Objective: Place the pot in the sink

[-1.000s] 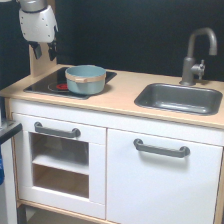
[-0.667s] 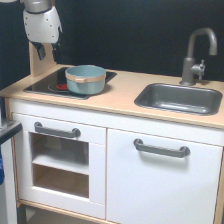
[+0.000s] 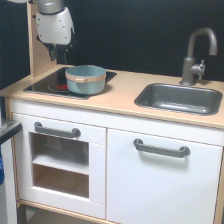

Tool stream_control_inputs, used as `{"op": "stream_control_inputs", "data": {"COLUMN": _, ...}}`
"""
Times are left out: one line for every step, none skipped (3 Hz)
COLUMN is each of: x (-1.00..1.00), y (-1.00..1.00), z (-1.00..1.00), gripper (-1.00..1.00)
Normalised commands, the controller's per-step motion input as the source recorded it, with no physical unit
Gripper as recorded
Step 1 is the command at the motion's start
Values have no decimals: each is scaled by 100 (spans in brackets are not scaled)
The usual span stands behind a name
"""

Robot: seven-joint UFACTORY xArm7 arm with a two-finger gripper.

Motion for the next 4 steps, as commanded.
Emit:
{"op": "stream_control_inputs", "data": {"x": -9, "y": 23, "z": -89, "gripper": 100}}
{"op": "stream_control_inputs", "data": {"x": -15, "y": 12, "z": -95, "gripper": 100}}
{"op": "stream_control_inputs", "data": {"x": 16, "y": 13, "z": -93, "gripper": 100}}
{"op": "stream_control_inputs", "data": {"x": 22, "y": 9, "z": -83, "gripper": 70}}
